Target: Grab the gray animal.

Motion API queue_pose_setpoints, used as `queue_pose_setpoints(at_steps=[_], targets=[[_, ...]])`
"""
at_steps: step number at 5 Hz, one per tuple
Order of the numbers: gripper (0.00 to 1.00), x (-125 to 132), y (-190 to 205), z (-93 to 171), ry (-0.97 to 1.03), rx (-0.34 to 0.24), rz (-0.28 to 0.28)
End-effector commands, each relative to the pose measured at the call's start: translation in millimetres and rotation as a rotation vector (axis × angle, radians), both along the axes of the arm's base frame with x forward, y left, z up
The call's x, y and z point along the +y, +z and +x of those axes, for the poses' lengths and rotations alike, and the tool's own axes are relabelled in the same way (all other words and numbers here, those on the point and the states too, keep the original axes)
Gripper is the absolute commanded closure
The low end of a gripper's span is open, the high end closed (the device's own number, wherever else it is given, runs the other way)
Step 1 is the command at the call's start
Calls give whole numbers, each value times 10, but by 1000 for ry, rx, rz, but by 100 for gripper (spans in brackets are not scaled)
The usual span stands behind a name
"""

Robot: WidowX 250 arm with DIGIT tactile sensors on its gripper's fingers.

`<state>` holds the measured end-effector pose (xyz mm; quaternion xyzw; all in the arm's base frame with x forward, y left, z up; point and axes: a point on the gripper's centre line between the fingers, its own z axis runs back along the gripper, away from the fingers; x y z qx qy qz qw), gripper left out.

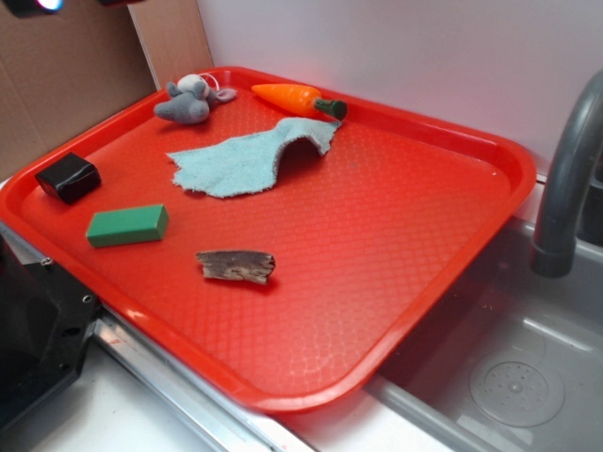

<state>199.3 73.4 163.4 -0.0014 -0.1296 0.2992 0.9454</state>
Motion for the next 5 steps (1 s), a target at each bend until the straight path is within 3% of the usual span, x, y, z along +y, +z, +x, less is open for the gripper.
queue_pose_setpoints(at_steps=[1, 3, 4, 5], targets=[[0, 495, -331, 417, 78, -88, 46], [0, 781, -815, 755, 135, -101, 113], [0, 855, -995, 889, 125, -99, 106], [0, 902, -1165, 983, 120, -58, 114]])
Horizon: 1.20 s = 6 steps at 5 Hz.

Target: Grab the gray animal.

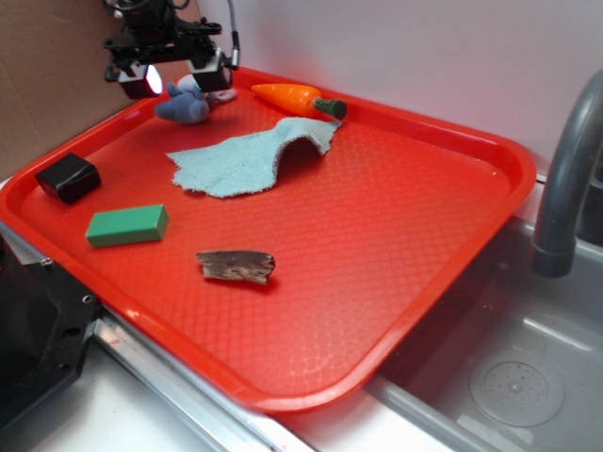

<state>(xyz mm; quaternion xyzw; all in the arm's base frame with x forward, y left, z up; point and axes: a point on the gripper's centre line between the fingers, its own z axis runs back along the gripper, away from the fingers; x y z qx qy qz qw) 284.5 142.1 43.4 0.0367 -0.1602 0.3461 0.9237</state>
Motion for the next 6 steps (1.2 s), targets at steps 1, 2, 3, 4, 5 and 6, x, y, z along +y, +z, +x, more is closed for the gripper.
queue_pose_setpoints(at_steps=[1, 2, 3, 4, 5, 6], targets=[[39, 192, -28, 145, -3, 14, 34], [100, 182, -51, 137, 19, 30, 24], [100, 163, -34, 118, 39, 44, 15], [100, 31, 113, 75, 49, 56, 41], [100, -143, 412, -28, 9, 100, -55], [100, -375, 816, -217, -13, 110, -139]])
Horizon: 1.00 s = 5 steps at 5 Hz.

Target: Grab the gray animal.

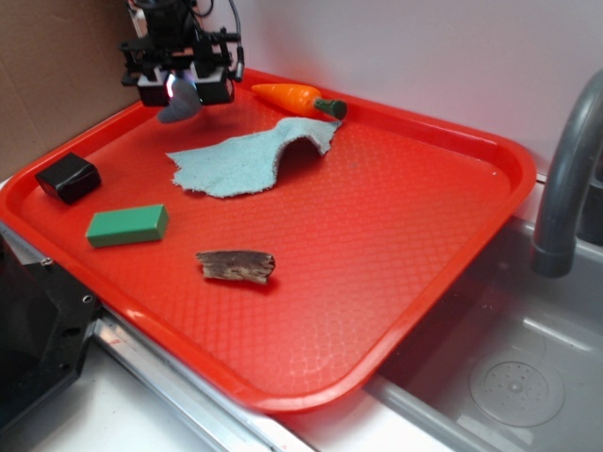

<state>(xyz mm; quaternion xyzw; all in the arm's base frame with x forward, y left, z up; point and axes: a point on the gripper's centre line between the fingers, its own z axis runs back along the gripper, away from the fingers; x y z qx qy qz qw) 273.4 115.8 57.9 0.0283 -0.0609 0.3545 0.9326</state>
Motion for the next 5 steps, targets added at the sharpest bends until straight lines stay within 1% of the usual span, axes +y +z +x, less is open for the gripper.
queue_pose_setpoints(at_steps=[1, 2, 3, 4, 5], targets=[[100, -352, 1011, -302, -73, -55, -138], [100, -553, 1268, -516, -139, -55, -205], [100, -753, 1513, -798, -210, -70, -229], [100, -907, 1651, -1026, -299, -100, -261], [100, -961, 1601, -1075, -308, -108, -221]])
